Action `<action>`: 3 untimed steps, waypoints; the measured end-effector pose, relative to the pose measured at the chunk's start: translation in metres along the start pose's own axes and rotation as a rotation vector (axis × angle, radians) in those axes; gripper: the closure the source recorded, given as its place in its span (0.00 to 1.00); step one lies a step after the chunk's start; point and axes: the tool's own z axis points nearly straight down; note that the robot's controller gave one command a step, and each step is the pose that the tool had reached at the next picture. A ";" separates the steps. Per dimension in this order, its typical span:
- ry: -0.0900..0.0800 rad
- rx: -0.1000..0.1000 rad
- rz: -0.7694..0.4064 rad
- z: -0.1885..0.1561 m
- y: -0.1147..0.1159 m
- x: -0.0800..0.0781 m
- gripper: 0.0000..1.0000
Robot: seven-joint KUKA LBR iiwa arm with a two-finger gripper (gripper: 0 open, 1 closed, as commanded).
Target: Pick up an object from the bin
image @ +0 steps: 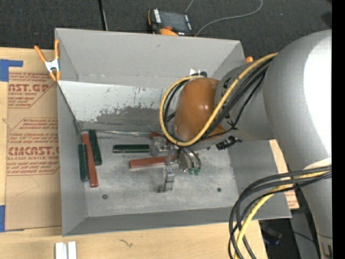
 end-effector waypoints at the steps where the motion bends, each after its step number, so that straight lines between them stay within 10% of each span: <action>1: -0.001 0.000 0.000 0.000 0.000 0.000 0.00; 2: -0.002 0.000 0.000 -0.001 0.000 -0.001 1.00; 3: -0.003 0.000 0.000 -0.010 0.001 -0.001 1.00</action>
Offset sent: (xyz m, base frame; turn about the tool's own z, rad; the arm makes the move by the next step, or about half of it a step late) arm 0.0000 0.0000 0.0000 0.0000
